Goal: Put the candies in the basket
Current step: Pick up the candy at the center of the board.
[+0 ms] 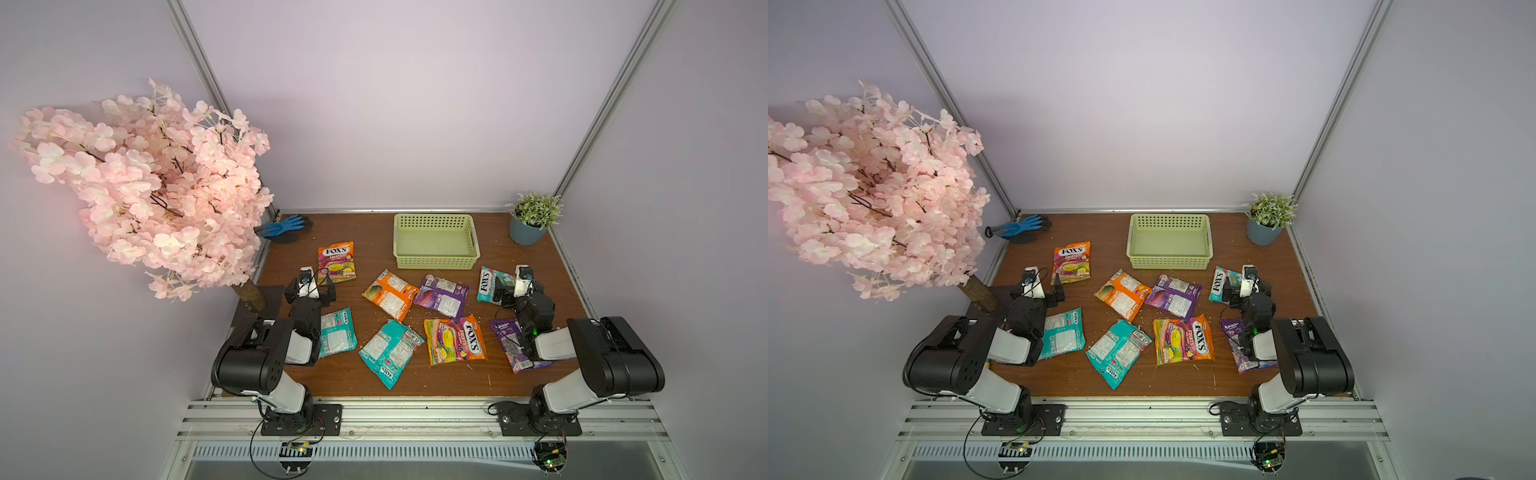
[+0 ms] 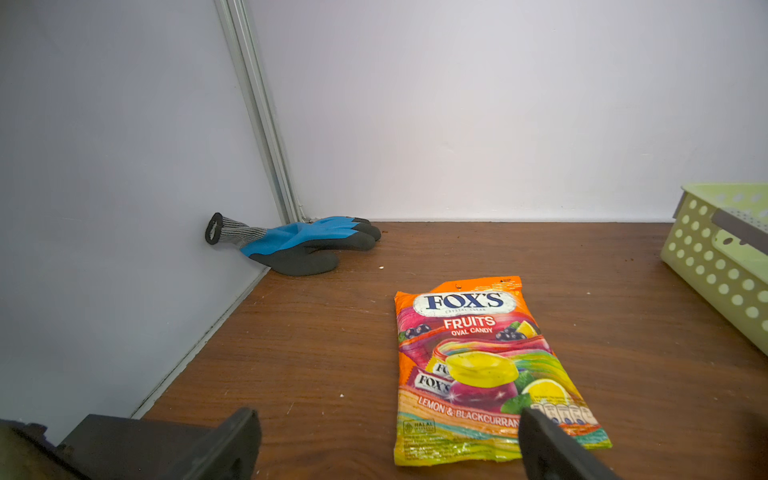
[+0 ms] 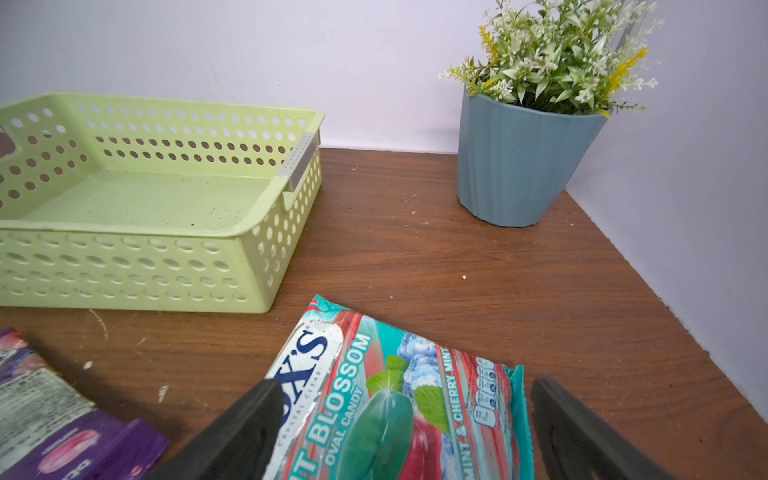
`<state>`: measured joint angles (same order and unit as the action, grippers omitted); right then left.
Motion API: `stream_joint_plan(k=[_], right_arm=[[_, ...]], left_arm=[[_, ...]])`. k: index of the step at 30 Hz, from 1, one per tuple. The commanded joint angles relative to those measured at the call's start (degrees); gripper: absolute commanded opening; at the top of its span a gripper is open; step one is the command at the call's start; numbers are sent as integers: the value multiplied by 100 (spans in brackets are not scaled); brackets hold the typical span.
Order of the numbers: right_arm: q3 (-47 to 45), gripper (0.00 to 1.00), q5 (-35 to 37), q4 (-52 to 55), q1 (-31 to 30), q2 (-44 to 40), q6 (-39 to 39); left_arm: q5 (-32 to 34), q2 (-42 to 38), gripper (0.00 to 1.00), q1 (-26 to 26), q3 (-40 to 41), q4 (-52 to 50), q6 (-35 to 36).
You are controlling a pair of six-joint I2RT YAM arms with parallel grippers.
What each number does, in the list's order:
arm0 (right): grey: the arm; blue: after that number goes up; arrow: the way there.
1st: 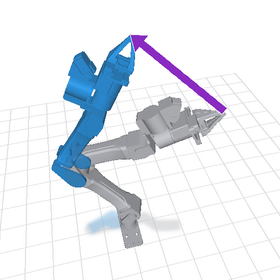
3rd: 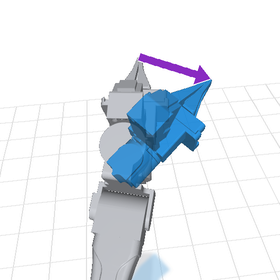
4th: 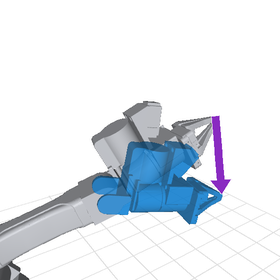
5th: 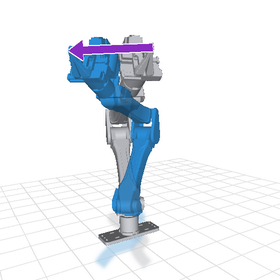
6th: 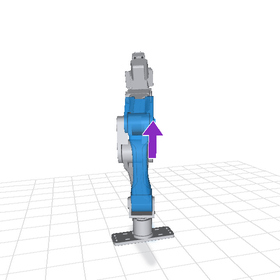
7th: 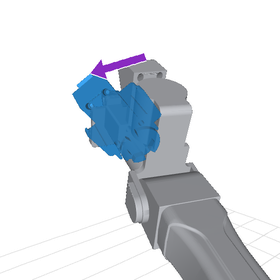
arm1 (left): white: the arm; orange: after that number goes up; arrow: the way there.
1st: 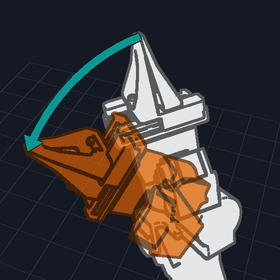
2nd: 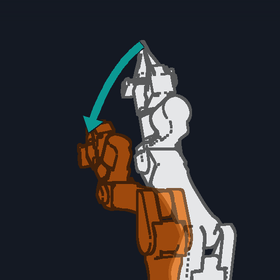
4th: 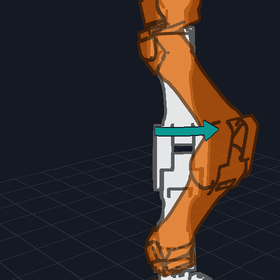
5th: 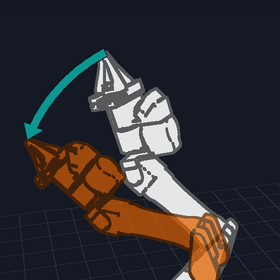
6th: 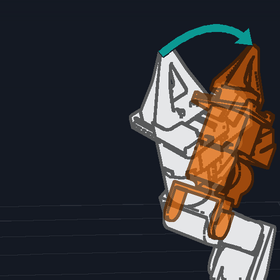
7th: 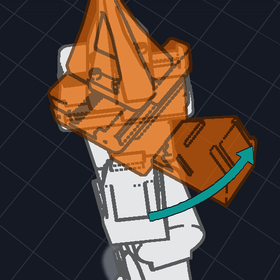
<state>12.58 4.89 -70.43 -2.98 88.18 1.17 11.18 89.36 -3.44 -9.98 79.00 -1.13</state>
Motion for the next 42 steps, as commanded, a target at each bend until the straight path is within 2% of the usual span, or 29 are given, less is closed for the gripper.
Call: stream_joint_plan(k=[1,5,14,19,24,29,31,35,37,39,40,42], right_arm=[[36,99,-362,-227,7,-106,145],[-135,99,-709,-502,8,-136,288],[10,100,-511,-265,8,-187,188],[692,100,-567,1560,2,-966,204],[1244,100,-865,2594,4,-1683,-125],[1901,99,-918,3594,3,-2191,-816],[2148,99,-893,3985,3,-2298,-1206],[2787,99,195,5744,24,-2481,-2619],[2989,99,559,6510,68,-2578,-2822],[2969,99,-271,6575,389,-2661,-2906],[2973,99,-635,6621,554,-2650,-3026],[3070,99,-1124,6875,693,-2551,-3135]], left_arm=[[-536,-67,100,54,24,-4,194],[-560,-54,99,54,54,86,208],[-496,-73,99,54,62,81,198],[-374,-451,99,50,128,-69,152],[-273,-1375,100,20,-463,-1812,106],[-248,-2031,100,10,-1066,-2923,-515],[-404,-2217,100,11,-1531,-3781,-767],[-643,-2295,99,10,-2681,-5804,-1242],[-632,-2199,99,11,-3362,-6914,-1613],[-391,-1965,100,23,-4051,-8233,-2090],[-512,-1873,100,27,-4221,-8579,-2113],[-1254,-1770,100,71,-4322,-8774,-1945]])
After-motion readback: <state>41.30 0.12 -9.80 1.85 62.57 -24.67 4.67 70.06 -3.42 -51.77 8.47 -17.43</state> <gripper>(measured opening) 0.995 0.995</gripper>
